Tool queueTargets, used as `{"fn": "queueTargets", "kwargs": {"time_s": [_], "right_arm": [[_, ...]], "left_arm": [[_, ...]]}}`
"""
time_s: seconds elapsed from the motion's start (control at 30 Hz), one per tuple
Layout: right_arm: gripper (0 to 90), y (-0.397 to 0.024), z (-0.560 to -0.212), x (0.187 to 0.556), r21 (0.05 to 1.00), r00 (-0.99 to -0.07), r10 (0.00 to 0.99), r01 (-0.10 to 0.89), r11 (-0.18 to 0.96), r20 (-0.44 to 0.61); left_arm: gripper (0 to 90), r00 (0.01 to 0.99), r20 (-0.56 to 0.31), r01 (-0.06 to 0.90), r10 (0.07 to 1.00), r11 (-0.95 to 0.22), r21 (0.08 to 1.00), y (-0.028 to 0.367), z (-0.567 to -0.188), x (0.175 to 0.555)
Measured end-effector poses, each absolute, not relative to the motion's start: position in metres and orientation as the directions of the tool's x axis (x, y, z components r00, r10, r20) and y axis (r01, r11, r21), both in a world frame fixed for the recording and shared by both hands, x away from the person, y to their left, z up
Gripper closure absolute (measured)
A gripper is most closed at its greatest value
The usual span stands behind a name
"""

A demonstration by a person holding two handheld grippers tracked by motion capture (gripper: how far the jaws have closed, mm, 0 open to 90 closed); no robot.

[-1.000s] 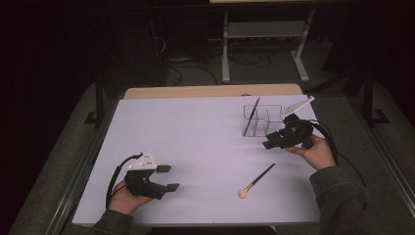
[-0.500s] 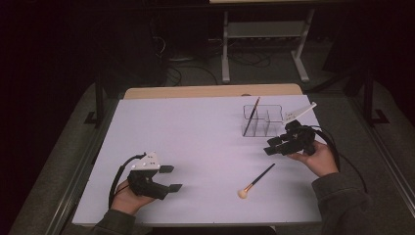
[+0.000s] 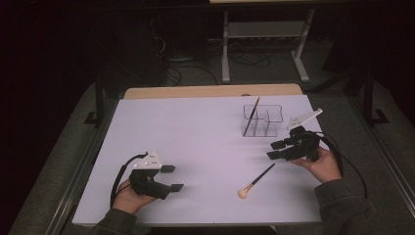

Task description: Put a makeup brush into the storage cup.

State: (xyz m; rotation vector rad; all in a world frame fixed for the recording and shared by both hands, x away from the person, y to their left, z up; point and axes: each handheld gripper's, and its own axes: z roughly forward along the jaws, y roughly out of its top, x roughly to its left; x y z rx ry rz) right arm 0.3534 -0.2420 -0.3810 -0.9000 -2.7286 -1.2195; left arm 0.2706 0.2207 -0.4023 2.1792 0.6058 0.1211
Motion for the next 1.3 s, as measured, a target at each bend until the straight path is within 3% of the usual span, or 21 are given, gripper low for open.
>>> {"fn": "queueTargets", "kwargs": {"time_s": [1.3], "right_arm": [[48.2, -0.248, -0.391, 0.335, 0.683, -0.848, 0.477, 0.491, 0.540, 0.231]], "left_arm": [[29.1, 0.885, -0.114, 0.371, 0.451, -0.537, 0.757, 0.205, -0.402, 0.268]]}}
